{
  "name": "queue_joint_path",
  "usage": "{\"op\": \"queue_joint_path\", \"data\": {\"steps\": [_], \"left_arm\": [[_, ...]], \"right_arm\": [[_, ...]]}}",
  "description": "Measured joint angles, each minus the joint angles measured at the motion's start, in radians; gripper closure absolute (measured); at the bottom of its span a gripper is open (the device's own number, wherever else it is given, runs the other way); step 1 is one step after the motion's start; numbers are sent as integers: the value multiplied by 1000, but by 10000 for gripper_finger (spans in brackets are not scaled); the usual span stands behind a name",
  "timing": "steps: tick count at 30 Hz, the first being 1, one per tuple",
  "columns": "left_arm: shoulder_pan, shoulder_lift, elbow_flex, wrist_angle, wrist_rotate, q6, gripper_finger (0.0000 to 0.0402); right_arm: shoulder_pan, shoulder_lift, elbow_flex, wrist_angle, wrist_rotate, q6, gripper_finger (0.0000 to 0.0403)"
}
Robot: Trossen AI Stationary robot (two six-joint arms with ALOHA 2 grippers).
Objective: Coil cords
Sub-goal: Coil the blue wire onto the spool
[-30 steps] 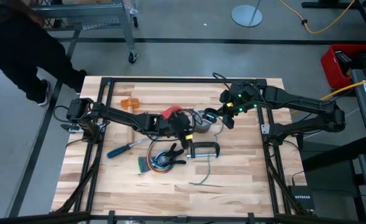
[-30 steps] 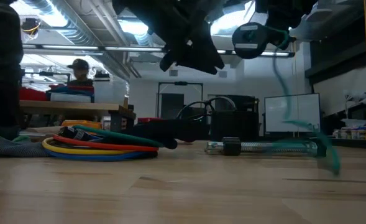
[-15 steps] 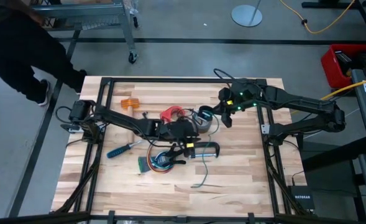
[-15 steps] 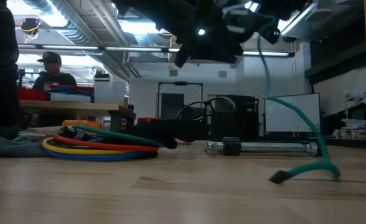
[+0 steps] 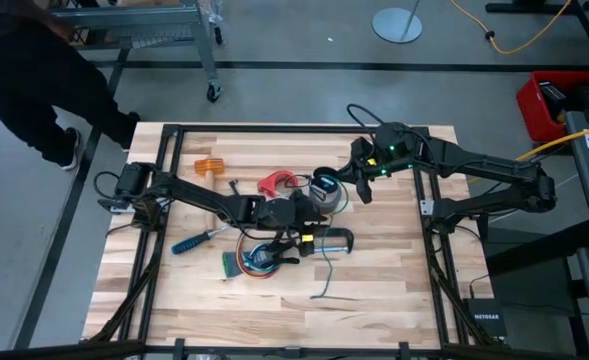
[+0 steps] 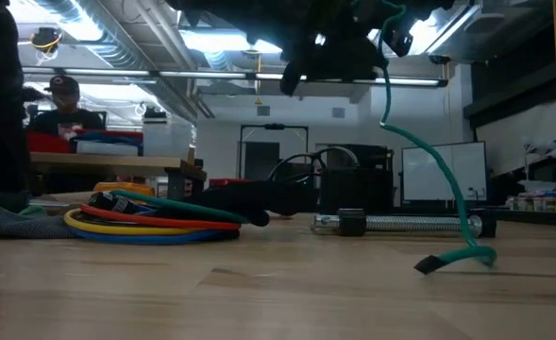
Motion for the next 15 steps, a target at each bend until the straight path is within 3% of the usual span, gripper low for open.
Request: {"op": "queue_joint_path", "data": {"steps": [15], "left_arm": [[1,0,0,-11,-29,-1,306]], "right_arm": [[0,0,0,104,-43,15,401]]}}
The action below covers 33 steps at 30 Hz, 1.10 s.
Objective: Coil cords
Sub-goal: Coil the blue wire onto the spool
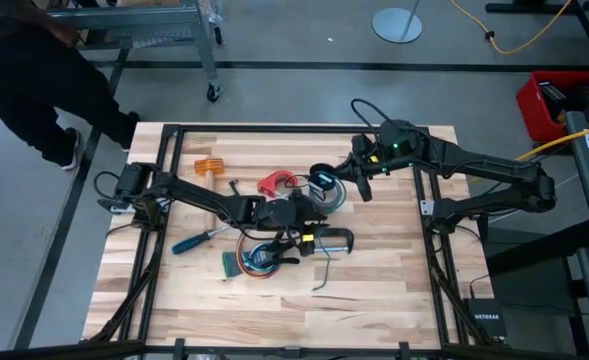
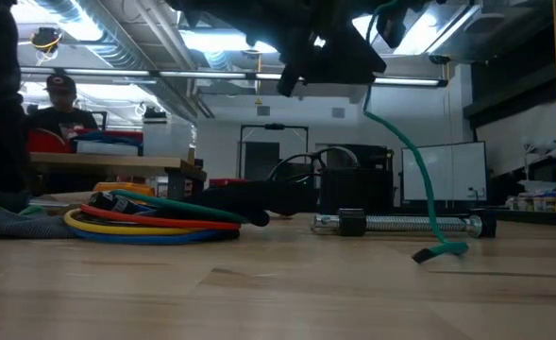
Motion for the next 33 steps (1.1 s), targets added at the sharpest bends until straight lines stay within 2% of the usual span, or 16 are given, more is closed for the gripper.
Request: {"op": "queue_joint_path", "data": {"steps": [13,33], "left_arm": [[0,0,0,-20,-32,1,306],[2,13,0,15,-58,24,306]], "right_arm": [[1,0,0,-2,-80,0,401],[1,0,0,34,-89,12,401]]}}
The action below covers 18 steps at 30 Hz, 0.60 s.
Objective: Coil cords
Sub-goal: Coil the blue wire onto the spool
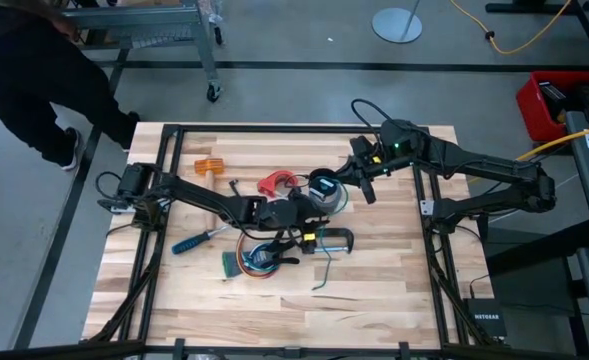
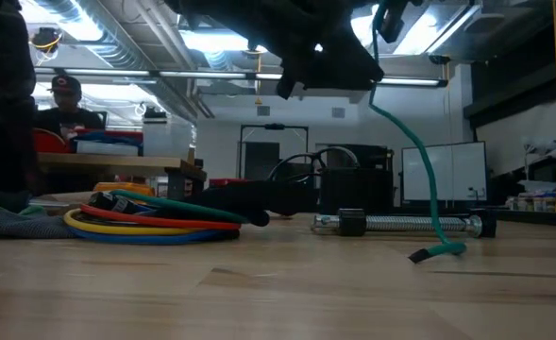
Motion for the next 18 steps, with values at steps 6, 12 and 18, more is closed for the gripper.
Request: {"op": "queue_joint_path", "data": {"steps": [6,12,18], "left_arm": [[1,55,-1,45,-6,5,306],[6,62,-1,37,-11,6,333],[5,62,-1,20,-11,24,393]], "right_arm": [[0,0,0,18,-1,10,401],[0,0,0,13,-19,11,401],[-1,0,0,-18,-20,7,401]]}}
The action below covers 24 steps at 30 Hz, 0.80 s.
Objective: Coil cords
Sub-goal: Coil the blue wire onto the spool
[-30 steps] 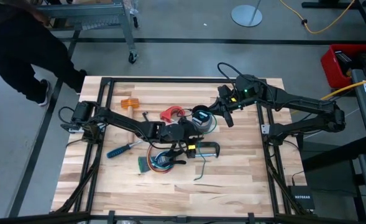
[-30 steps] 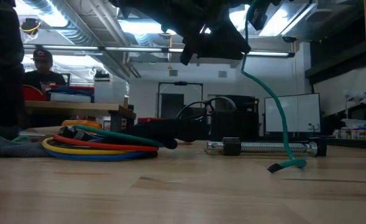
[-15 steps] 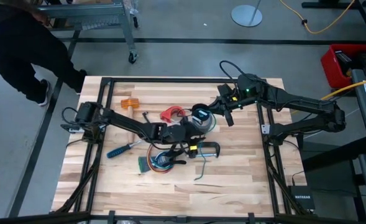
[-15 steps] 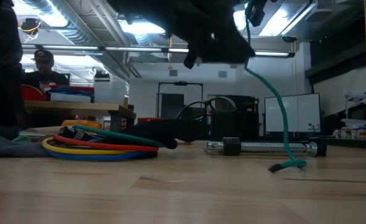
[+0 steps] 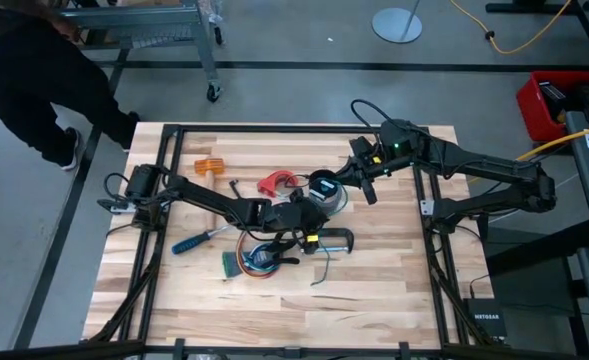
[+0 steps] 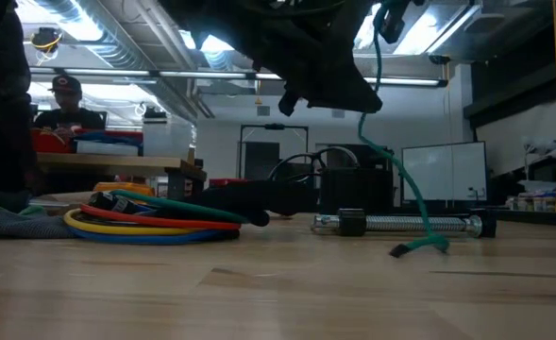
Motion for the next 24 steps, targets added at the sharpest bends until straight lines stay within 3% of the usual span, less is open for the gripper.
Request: {"op": "queue_joint_path", "data": {"steps": [16,24], "left_arm": [[68,-1,0,-361,-4,-112,399],[90,-2,0,-394,-3,-161,400]], "right_arm": [[0,0,0,-502,25,-107,401],[0,0,0,-656,108,-116,401]]}}
